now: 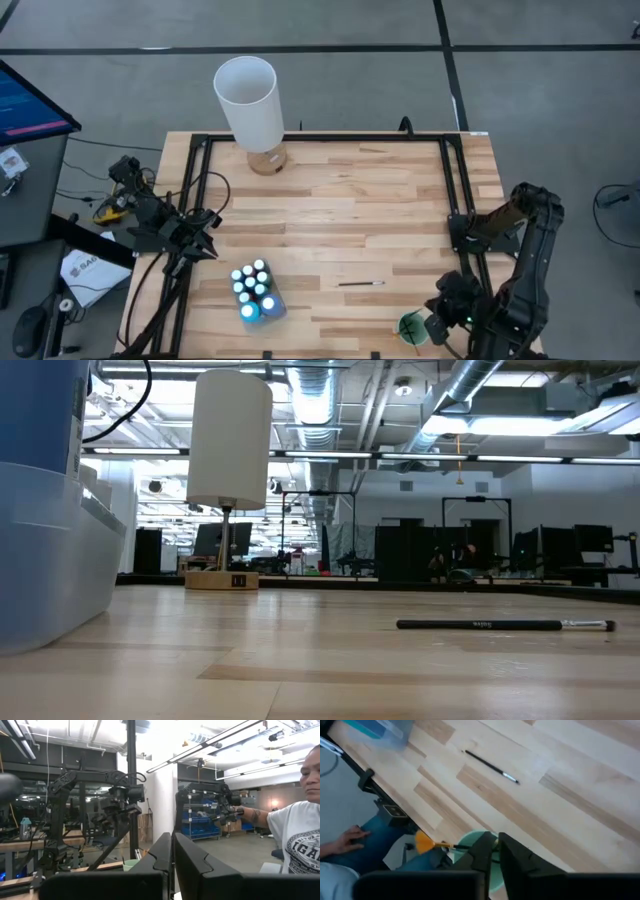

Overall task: Pick & Place Paint Supplies
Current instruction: Put the gold paint brush into the green cup, then put the silver eyeshadow brush into the green cup

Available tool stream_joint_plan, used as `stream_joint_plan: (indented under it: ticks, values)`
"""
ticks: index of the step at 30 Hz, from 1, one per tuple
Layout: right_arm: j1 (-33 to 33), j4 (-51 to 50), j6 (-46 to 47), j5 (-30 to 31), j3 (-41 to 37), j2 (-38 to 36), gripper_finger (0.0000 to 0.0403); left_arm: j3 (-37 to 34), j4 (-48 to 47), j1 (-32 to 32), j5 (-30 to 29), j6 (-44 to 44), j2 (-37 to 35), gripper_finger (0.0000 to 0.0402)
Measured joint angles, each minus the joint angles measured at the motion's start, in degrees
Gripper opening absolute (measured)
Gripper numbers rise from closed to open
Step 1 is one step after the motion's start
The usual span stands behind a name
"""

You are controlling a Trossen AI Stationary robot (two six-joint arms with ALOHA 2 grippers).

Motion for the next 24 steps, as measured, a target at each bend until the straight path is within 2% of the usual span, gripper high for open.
stream_joint_plan:
  ticks: [6,10,16,19,24]
  values:
    - [-2.82,0.02,-5.27,-3.61,0.0,0.0,0.0089,0.01,0.01,0.0,0.0,0.0,-0.02,0.0008]
    - [-5.83,-0.07,-12.49,-4.38,0.27,-0.78,0.0117,0.0,0.01,0.0,0.0,0.0,-0.02,0.0008]
    - [-14.16,-0.28,-33.44,-4.73,1.9,-1.86,0.0138,0.0,0.02,0.0,0.0,0.0,-0.02,0.0008]
    - [-19.35,-0.62,-44.4,-6.74,1.89,-1.19,0.0147,0.0,0.02,0.0,0.0,0.0,-0.01,0.0008]
    - [-26.36,0.24,-55.21,-11.75,-1.82,-1.03,0.0164,0.02,0.0,0.0,0.0,0.0,0.05,0.0008]
